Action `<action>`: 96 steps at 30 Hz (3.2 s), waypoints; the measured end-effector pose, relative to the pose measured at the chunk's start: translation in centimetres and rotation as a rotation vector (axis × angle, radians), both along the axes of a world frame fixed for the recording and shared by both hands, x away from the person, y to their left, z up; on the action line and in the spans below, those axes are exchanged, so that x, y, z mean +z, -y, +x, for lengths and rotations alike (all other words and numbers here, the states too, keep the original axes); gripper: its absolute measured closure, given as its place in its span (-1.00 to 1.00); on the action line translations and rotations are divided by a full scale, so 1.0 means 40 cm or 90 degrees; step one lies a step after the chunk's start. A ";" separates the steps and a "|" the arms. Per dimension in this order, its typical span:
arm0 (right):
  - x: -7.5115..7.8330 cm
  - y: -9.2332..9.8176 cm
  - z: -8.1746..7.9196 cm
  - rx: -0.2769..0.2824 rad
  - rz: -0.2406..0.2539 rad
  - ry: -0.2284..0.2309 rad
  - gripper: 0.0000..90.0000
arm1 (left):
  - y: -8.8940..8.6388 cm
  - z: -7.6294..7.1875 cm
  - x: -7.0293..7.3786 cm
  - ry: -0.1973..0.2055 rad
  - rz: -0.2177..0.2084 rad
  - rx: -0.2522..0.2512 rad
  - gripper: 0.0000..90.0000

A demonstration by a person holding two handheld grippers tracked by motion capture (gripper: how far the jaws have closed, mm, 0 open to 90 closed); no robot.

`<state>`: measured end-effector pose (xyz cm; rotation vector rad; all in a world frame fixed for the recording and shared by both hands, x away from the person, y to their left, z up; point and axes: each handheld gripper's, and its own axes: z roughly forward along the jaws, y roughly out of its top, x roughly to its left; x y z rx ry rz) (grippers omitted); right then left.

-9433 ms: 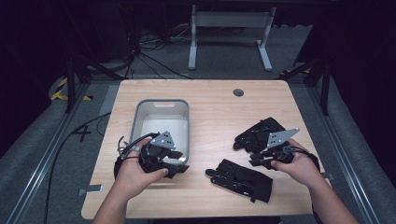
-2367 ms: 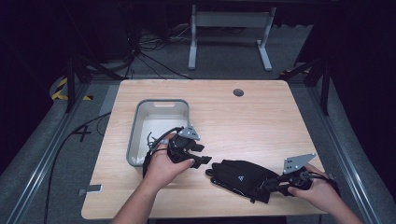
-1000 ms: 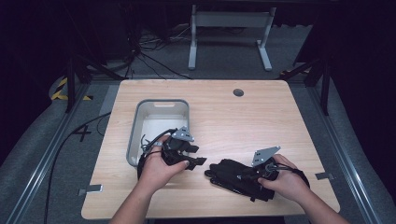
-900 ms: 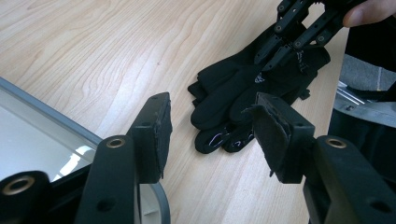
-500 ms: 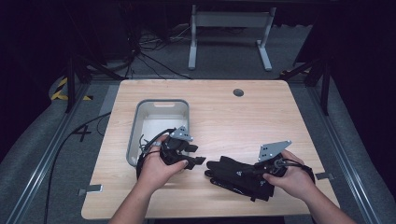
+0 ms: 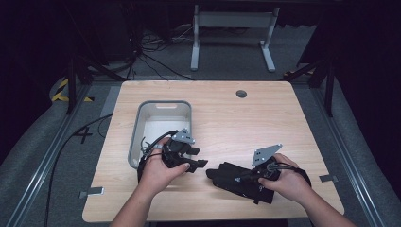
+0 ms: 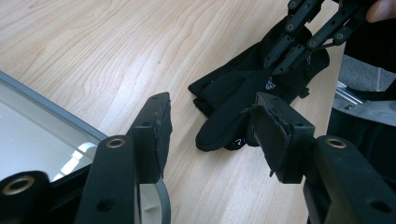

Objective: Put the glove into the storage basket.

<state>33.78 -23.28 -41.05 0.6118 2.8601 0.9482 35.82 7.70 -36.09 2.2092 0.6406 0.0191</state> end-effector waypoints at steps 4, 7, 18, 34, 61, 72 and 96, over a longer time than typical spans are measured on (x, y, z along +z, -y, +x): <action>0.000 0.003 -0.001 0.003 -0.008 -0.002 0.84 | -0.001 -0.001 0.001 0.000 -0.001 0.000 0.06; -0.001 0.007 0.000 -0.002 -0.011 -0.002 0.84 | -0.001 0.000 0.001 0.000 -0.001 0.000 0.06; -0.018 0.003 0.003 -0.009 -0.017 -0.002 0.62 | 0.004 -0.002 -0.002 -0.001 0.003 -0.002 0.06; -0.031 0.036 0.003 -0.040 -0.005 0.004 0.66 | 0.001 -0.006 0.000 0.002 0.003 -0.001 0.06; 0.030 0.276 -0.002 -0.226 0.116 0.045 0.36 | 0.226 -0.008 -0.053 0.000 0.058 -0.113 0.08; 0.014 0.303 0.001 -0.246 0.126 0.033 0.34 | 0.317 0.008 -0.094 -0.003 0.088 -0.152 0.03; 0.005 0.303 0.004 -0.240 0.166 0.006 0.26 | 0.404 0.016 -0.200 0.009 0.153 -0.214 -0.38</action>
